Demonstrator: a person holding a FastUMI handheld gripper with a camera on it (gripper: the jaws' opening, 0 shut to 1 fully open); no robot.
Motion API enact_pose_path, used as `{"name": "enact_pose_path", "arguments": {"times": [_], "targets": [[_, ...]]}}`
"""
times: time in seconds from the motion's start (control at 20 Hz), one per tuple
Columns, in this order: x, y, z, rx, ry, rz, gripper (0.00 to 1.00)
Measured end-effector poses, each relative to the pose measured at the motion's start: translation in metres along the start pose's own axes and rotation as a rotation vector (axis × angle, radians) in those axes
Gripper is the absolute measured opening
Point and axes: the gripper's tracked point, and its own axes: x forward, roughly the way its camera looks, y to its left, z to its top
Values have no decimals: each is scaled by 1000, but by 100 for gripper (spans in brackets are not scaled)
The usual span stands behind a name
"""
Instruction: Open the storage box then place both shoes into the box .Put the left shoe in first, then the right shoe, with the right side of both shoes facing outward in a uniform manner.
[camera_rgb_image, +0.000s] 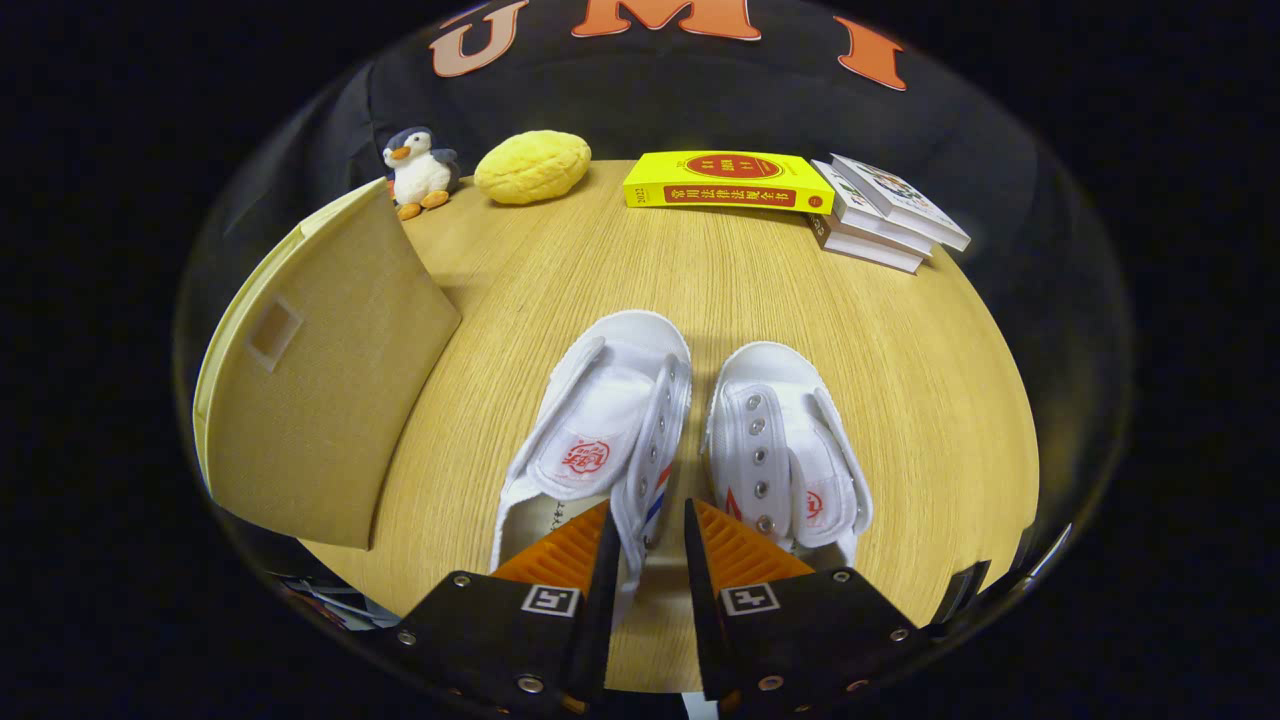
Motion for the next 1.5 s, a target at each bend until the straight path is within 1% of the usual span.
{"name": "enact_pose_path", "arguments": {"times": [0.05, 0.1, 0.15, 0.2, 0.3, 0.4, 0.5, 0.6, 0.7, 0.95, 1.1, 1.2, 1.35, 1.5], "targets": [[4, -1, 5, -2, -27, -14, 33], [8, -2, 11, -16, -62, -24, 27], [12, -3, 15, -37, -86, -41, 24], [16, -5, 18, -55, -102, -56, 18], [22, -8, 20, -67, -126, -80, 14], [26, -8, 19, -60, -130, -90, 14], [25, -7, 22, -47, -140, -82, 14], [23, -7, 29, 15, -148, -58, 4], [16, 0, 38, 83, -161, -18, 2], [-13, 8, 67, 121, -212, 23, 2], [-40, 18, 93, 179, -251, 56, 1], [-60, 25, 114, 187, -273, 65, 1], [-86, 43, 137, 209, -275, 81, 1], [-107, 74, 157, 221, -274, 117, 1]]}}
